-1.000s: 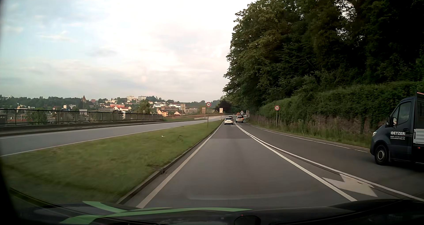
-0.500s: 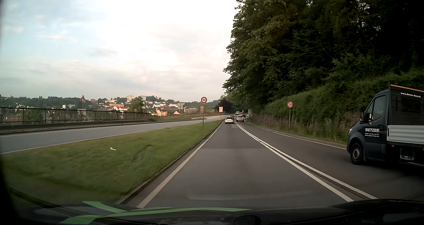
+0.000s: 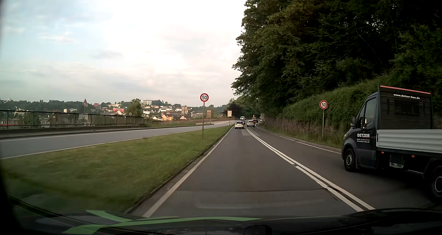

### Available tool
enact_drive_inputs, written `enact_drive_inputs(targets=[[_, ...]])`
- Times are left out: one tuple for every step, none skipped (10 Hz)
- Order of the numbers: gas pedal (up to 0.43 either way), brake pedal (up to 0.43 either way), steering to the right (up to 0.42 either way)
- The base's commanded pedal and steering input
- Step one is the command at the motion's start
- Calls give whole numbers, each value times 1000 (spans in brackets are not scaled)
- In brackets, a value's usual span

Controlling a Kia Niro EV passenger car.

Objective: Follow the waypoints while adhering to traffic rules and regulations

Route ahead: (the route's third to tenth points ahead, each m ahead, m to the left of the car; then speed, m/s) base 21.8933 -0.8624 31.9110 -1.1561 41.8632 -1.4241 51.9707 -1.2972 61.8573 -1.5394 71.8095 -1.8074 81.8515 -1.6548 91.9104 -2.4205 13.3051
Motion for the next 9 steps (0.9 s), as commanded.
enact_drive_inputs(targets=[[0,159,2],[0,177,3],[0,201,3],[0,201,3],[0,201,3],[0,195,3],[0,183,3],[0,140,4],[0,73,6]])
